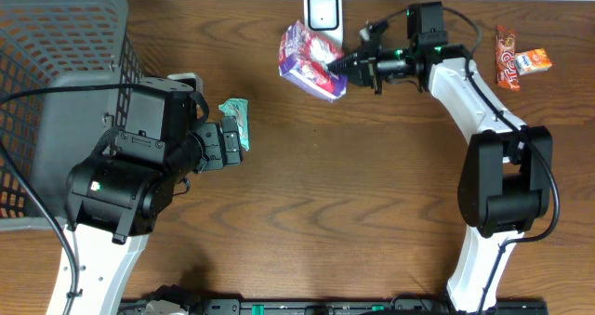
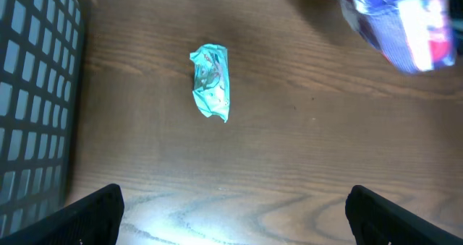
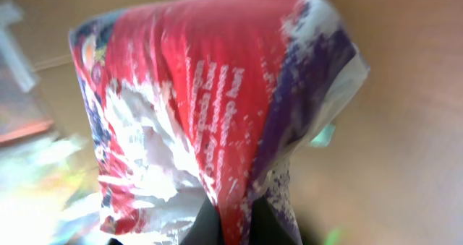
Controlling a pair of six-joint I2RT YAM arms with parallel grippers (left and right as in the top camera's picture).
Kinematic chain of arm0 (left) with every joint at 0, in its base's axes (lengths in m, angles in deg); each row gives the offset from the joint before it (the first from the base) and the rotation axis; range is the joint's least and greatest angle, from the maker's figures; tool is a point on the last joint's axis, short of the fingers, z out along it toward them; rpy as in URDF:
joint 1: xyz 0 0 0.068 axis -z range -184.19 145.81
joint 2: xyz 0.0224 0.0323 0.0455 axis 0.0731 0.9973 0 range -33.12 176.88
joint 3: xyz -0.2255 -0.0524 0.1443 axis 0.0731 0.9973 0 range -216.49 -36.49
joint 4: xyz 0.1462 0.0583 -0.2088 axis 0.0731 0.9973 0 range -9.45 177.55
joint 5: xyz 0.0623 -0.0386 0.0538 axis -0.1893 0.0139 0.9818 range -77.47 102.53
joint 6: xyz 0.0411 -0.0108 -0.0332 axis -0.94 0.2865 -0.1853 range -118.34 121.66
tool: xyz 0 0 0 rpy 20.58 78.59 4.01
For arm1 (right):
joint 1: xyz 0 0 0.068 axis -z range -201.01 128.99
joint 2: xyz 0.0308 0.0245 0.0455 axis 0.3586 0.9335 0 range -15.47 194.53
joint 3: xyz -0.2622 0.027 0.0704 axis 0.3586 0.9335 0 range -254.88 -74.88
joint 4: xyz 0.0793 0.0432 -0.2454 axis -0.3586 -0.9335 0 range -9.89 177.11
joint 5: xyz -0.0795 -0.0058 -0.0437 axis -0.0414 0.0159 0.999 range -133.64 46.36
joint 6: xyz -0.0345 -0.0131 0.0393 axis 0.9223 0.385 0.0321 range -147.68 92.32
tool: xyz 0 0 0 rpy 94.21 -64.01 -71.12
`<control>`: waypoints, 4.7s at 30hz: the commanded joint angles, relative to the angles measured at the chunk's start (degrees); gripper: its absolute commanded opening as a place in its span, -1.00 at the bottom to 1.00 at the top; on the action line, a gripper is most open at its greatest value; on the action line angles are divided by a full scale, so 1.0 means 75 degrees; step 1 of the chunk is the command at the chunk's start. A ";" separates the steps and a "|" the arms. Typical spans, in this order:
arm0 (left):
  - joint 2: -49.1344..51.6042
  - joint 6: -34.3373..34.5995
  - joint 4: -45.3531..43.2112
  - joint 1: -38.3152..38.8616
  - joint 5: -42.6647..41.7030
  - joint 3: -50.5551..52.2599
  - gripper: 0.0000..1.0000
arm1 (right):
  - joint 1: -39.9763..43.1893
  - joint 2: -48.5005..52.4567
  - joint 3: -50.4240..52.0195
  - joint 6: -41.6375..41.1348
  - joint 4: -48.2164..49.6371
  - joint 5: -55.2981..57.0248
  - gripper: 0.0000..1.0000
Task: Scan the item barcode
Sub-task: 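Hold the pink pack over the scanner window with the right gripper, then carry the pink pack right and drop it near the bar, then reach the right gripper to the green wipes pack and grasp it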
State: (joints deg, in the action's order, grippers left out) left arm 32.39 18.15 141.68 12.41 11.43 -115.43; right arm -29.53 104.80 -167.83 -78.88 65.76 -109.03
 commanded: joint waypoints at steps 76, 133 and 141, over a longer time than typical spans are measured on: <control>-0.0006 -0.0041 0.0020 -0.0023 0.0096 -0.0064 0.95 | -0.0379 -0.2302 -0.0128 0.5578 -0.2509 0.3351 0.98; -0.0006 -0.0041 0.0020 -0.0023 0.0096 -0.0064 0.96 | -0.4444 0.1617 -0.0125 0.1781 0.0962 0.6100 0.55; -0.0006 -0.0041 0.0020 -0.0023 0.0096 -0.0064 0.96 | -0.4424 0.1676 -0.0166 0.2946 0.0146 0.7102 -0.18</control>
State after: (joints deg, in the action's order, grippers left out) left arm 32.39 18.15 141.72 12.41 11.43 -115.43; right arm -62.86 116.80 -169.34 -61.68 69.94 -63.04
